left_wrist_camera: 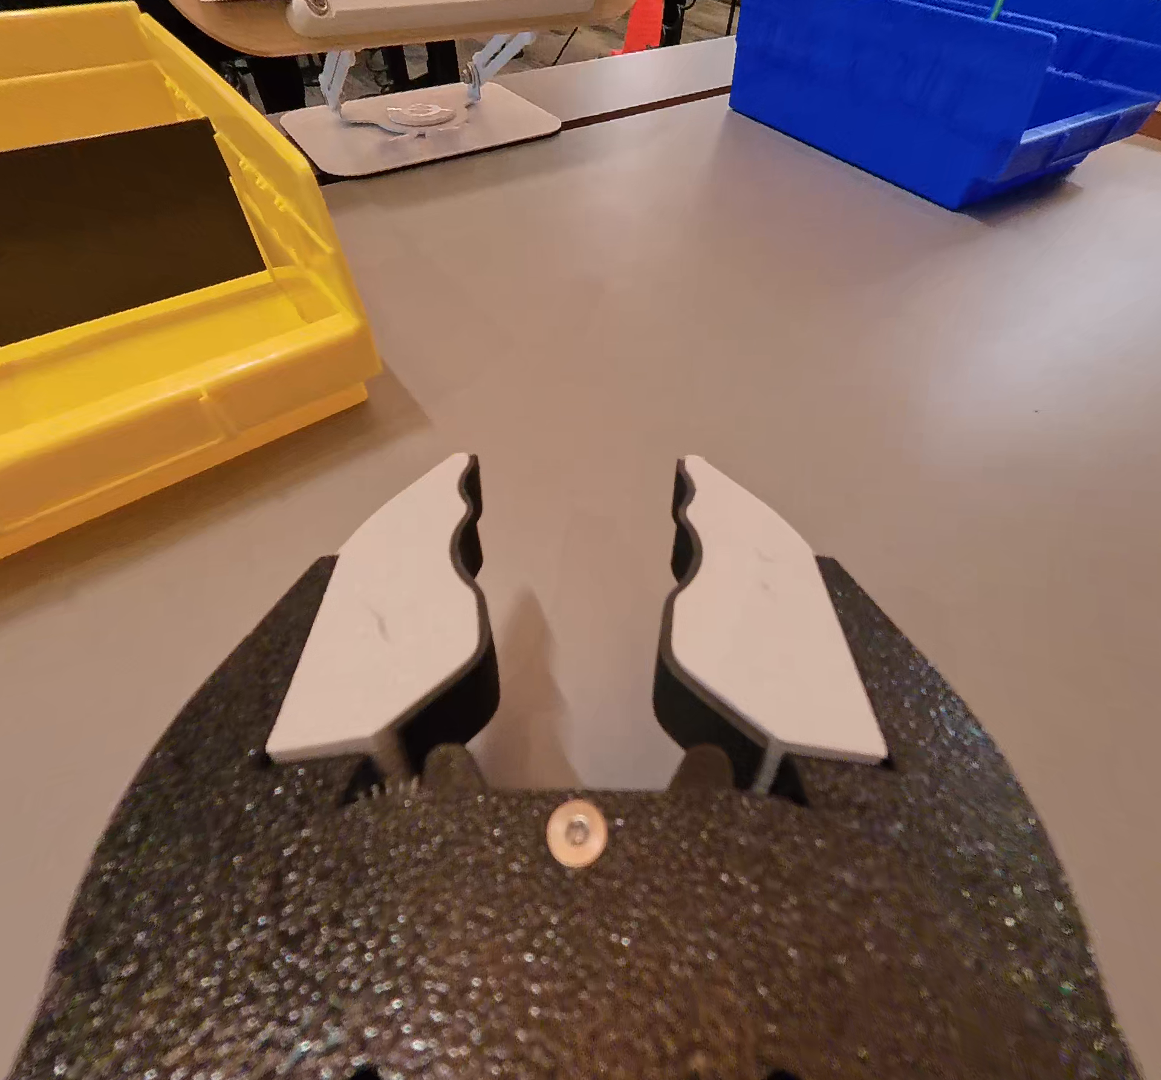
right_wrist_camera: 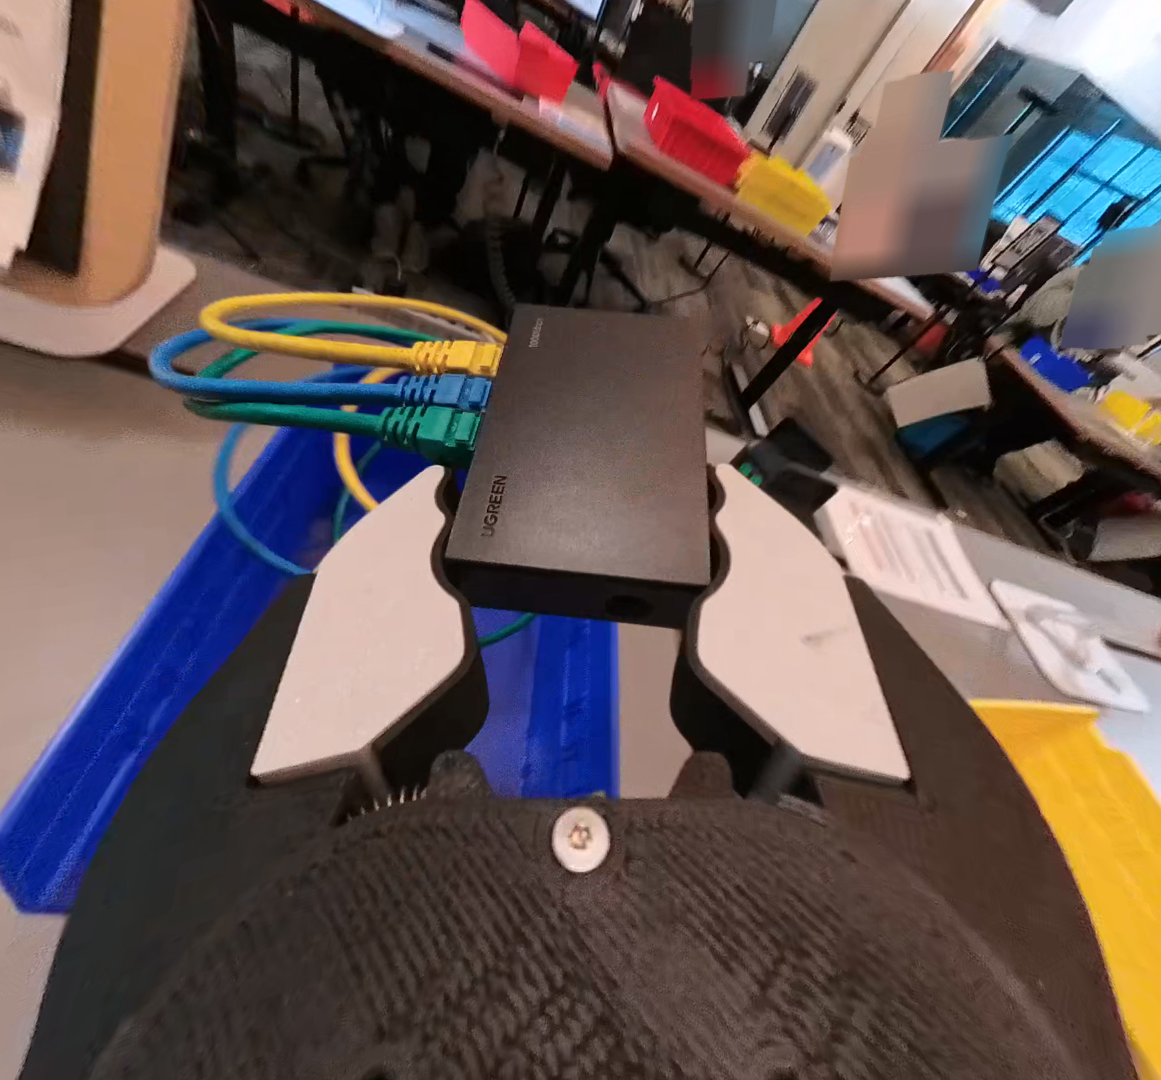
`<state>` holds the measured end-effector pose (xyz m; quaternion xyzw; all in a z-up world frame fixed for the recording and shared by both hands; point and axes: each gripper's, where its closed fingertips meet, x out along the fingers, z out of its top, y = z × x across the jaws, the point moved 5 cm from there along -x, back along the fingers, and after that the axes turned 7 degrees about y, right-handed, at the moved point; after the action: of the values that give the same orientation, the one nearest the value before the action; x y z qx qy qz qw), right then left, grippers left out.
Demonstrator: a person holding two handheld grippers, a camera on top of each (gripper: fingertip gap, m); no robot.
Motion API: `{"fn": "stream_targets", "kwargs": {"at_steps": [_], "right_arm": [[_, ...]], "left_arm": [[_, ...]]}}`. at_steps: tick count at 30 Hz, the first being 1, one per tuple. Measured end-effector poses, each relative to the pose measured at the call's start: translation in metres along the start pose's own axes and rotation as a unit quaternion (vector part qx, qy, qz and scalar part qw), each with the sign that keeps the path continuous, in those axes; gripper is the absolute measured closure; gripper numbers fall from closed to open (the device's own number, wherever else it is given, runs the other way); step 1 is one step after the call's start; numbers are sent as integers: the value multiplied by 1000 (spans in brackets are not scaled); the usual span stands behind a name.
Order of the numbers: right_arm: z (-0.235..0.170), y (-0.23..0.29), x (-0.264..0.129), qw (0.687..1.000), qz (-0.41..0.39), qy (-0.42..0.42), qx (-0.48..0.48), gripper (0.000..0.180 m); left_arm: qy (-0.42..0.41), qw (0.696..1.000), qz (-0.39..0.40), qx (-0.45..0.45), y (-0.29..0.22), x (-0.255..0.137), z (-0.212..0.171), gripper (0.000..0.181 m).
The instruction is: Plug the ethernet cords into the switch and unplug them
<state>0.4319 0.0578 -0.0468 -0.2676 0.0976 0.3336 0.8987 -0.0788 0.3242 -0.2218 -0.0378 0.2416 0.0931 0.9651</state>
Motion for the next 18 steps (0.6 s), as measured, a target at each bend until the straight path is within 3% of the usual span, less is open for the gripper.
{"fn": "stream_targets", "kwargs": {"at_steps": [8,12,15,18], "right_arm": [[-100,35,10,996,8,87,26,105],[-138,43,16,981,79,171,38,98],[-151,41,9,976,74,199,-41,91],[-144,33,-14,981,74,175,-44,94]], "left_arm": [[21,1000,2,23,-5,4,-2,123],[45,998,11,46,-9,9,-6,124],[64,996,16,63,-15,12,-9,123],[83,994,10,68,-25,17,-10,120]]}}
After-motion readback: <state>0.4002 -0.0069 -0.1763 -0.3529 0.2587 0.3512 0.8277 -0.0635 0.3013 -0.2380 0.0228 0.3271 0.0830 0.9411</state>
